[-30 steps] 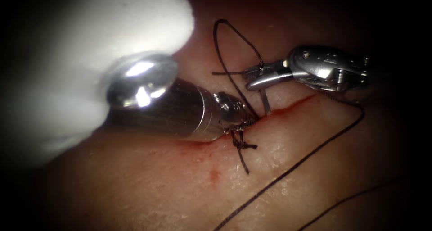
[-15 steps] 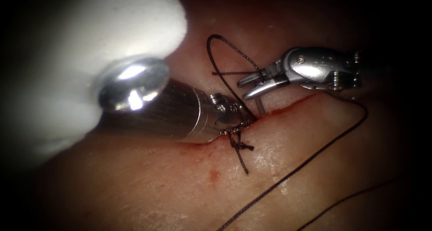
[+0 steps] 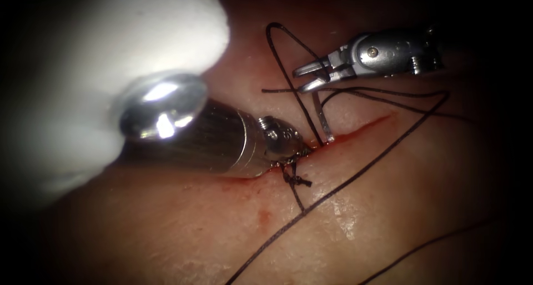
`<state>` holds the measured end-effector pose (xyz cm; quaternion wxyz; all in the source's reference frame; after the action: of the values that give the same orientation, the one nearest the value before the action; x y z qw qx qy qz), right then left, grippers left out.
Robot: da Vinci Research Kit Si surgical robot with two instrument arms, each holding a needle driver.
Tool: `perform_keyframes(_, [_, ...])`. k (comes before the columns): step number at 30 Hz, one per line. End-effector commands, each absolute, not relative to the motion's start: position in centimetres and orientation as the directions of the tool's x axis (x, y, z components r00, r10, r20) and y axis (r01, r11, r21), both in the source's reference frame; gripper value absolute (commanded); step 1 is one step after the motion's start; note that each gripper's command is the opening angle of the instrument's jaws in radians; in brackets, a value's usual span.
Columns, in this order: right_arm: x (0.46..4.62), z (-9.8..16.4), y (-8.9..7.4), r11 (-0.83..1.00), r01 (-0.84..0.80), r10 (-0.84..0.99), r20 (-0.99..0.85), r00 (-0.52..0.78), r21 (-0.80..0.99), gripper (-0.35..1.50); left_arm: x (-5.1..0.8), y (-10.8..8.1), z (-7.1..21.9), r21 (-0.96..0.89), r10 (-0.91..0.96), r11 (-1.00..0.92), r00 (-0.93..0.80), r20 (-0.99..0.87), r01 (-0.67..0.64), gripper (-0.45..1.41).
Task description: Wound Closure
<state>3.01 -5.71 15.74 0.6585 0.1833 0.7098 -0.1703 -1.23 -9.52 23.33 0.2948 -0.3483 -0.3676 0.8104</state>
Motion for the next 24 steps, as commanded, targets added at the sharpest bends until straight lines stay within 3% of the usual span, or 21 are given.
perform_keyframes(1, [3.1, 15.77, -5.81, 0.869, 0.494, 0.039, -0.997, -0.071, -0.001, -0.35, -1.29, -9.6, 23.39, -0.804, 0.734, -0.553, -0.583, -0.347, -0.219, 0.49])
perform_keyframes(11, [3.12, 15.71, -5.9, 0.847, 0.506, 0.183, -0.983, 0.014, 0.165, -0.35, -1.31, -9.59, 23.4, -0.803, 0.735, -0.553, -0.583, -0.347, -0.22, 0.49])
perform_keyframes(24, [3.02, 15.67, -5.97, 0.781, 0.598, 0.202, -0.979, 0.027, 0.178, -0.35, -1.3, -9.59, 23.4, -0.803, 0.734, -0.554, -0.585, -0.345, -0.221, 0.49])
